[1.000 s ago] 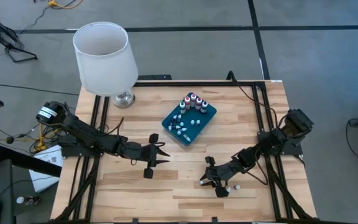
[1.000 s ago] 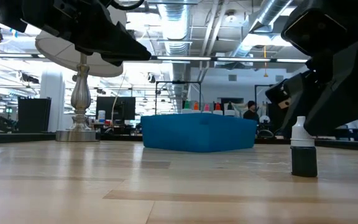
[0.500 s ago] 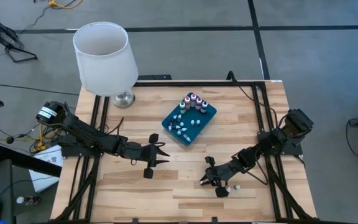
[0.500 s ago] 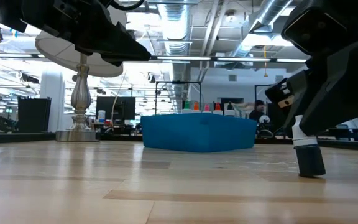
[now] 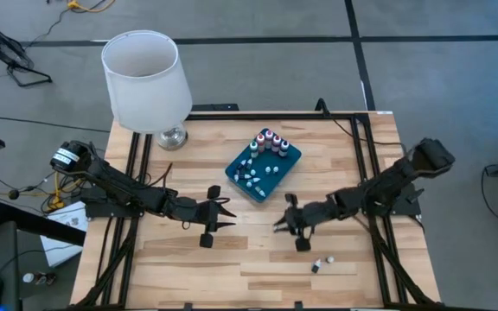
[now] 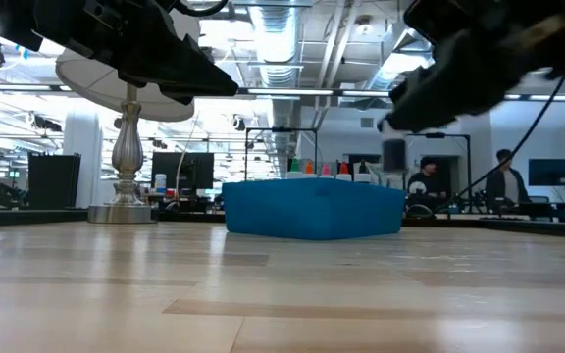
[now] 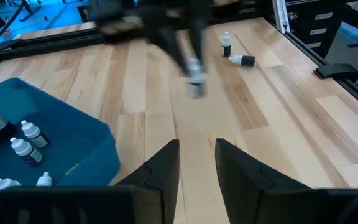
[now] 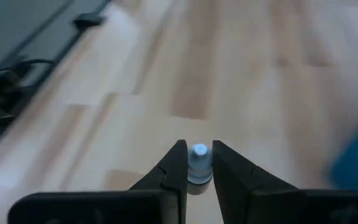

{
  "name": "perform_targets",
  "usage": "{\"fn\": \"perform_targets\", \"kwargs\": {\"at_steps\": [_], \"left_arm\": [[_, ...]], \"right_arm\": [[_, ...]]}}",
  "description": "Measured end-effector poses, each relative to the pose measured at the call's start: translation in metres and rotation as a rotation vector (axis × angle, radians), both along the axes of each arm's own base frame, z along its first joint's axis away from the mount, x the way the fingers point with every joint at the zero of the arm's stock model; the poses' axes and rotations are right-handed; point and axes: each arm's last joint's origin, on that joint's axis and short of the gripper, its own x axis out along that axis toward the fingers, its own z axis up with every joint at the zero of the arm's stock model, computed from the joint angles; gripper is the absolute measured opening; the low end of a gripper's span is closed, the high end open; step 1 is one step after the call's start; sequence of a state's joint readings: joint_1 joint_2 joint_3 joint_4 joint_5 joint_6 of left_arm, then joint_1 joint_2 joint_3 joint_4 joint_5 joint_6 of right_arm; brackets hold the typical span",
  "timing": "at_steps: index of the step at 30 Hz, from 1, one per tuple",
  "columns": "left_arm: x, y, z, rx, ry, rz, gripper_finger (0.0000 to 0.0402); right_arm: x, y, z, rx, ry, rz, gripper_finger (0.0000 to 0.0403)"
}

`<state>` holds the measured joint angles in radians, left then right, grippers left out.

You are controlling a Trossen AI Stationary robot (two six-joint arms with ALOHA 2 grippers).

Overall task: Pick & Place food coloring
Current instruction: Put the small black food coloring bottle into the blue container

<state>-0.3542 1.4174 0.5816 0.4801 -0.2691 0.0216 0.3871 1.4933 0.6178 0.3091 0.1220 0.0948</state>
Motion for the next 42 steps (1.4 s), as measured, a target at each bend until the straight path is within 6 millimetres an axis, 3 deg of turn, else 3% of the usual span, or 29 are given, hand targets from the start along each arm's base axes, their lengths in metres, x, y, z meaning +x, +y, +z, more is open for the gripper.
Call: {"fn": "perform_targets", "kwargs": {"at_steps": [10, 15, 20, 28, 42], "left_arm": [[0.0, 0.0, 0.0, 0.0, -0.001, 0.0, 0.0096], [0.0, 0.0, 0.0, 0.009, -0.002, -0.004, 0.0096], [0.0, 0.0, 0.0, 0.018, -0.003, -0.007, 0.0096], [0.0, 0.0, 0.0, 0.028, -0.005, -0.011, 0.0096], [0.0, 0.0, 0.001, 0.031, -0.007, -0.012, 0.0096]], "right_arm": [[-0.007, -0.08, 0.037, -0.108, -0.043, -0.254, 0.0051], [-0.01, -0.12, 0.037, -0.125, -0.008, -0.402, 0.0051], [-0.014, -0.149, 0.033, -0.126, 0.041, -0.507, 0.0051], [-0.022, -0.174, 0.03, -0.125, 0.084, -0.61, 0.0051], [-0.019, -0.197, -0.005, -0.079, 0.23, -0.717, 0.0051]]}}
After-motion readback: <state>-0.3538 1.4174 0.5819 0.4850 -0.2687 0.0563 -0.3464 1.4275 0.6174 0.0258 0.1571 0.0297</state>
